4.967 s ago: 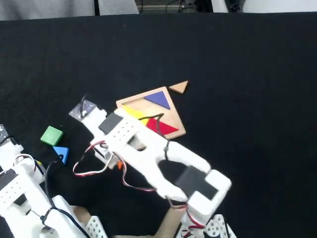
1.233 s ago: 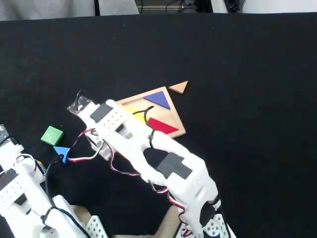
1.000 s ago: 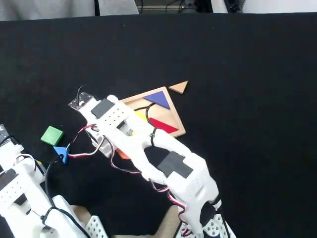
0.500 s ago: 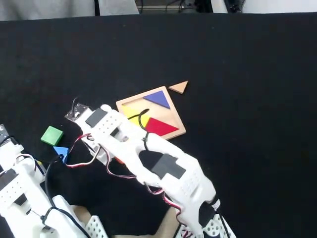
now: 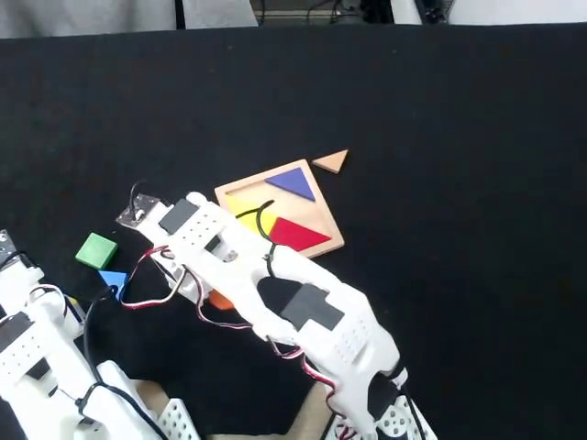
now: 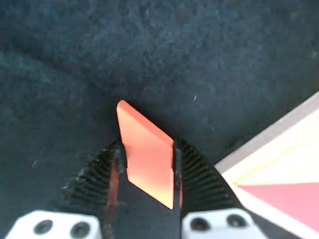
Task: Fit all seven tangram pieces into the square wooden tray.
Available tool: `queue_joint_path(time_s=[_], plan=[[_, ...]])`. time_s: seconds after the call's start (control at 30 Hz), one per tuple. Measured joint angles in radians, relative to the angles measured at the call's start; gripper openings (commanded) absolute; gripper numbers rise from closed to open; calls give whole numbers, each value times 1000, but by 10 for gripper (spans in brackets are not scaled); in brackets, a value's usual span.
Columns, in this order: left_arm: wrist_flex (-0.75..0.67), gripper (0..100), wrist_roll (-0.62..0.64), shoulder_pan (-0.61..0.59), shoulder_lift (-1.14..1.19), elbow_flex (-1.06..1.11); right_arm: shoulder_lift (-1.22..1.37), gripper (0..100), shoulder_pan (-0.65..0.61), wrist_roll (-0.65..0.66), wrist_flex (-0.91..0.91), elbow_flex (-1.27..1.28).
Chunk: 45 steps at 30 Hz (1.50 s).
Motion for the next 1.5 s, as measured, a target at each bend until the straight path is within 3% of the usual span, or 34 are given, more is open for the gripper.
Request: queue_joint_path(time_s=[0.3,0.5,0.77,1.0,1.4,1.5], plan=[[0,134,0,0,0,0,-195,32,118,54,250,-193],[0,134,0,0,0,0,-301,32,281,61,278,-193],[0,134,0,0,0,0,-242,34,552,-71,226,-187],[0,134,0,0,0,0,-80,33,574,-124,146,-155],[-20,134,0,0,0,0,-63,40,574,-183,104,-143],[-20,134,0,0,0,0,-63,106,574,-183,106,-130]])
